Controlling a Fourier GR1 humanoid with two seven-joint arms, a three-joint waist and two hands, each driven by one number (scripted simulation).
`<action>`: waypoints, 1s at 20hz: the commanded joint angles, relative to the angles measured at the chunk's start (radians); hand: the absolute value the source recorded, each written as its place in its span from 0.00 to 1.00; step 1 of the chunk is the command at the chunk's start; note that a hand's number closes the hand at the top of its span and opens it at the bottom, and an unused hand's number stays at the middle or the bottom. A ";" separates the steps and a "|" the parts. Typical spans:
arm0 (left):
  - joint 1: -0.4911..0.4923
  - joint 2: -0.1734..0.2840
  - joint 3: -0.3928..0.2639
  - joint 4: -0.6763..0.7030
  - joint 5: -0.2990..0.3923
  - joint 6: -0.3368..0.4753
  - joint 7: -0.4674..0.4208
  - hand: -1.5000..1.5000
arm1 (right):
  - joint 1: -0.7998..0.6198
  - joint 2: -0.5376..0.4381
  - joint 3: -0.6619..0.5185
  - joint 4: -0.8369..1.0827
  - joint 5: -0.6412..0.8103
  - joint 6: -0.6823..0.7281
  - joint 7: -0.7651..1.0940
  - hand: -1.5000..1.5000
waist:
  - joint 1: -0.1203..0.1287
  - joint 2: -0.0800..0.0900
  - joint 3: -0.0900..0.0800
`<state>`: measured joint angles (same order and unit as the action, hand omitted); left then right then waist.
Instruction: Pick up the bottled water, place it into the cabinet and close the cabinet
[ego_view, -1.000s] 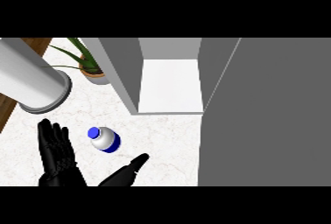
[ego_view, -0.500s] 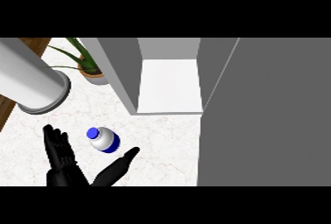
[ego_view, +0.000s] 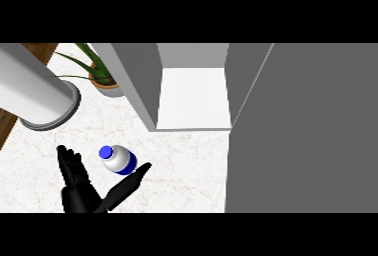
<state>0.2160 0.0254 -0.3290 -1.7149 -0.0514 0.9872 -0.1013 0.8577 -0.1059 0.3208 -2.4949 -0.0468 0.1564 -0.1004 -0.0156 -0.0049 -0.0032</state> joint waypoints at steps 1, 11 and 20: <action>-0.049 -0.024 0.126 0.131 0.177 -0.079 -0.170 0.00 | 0.080 -0.038 -0.045 -0.064 -0.052 0.043 -0.059 0.00 | -0.004 0.000 0.001; -0.065 -0.025 0.254 0.486 0.515 -0.310 -0.629 0.00 | 0.151 -0.053 0.006 -0.100 -0.012 0.040 -0.091 0.00 | 0.000 0.002 0.000; -0.215 -0.025 0.264 0.836 0.678 -0.579 -0.823 0.00 | 0.179 -0.067 0.031 -0.132 -0.017 0.024 -0.082 0.00 | -0.006 0.005 0.001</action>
<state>0.0518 0.0005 -0.0722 -1.0159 0.5598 0.4994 -0.8243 0.9909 -0.1531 0.3480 -2.4941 -0.0410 0.1838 -0.2318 -0.0193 -0.0002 -0.0031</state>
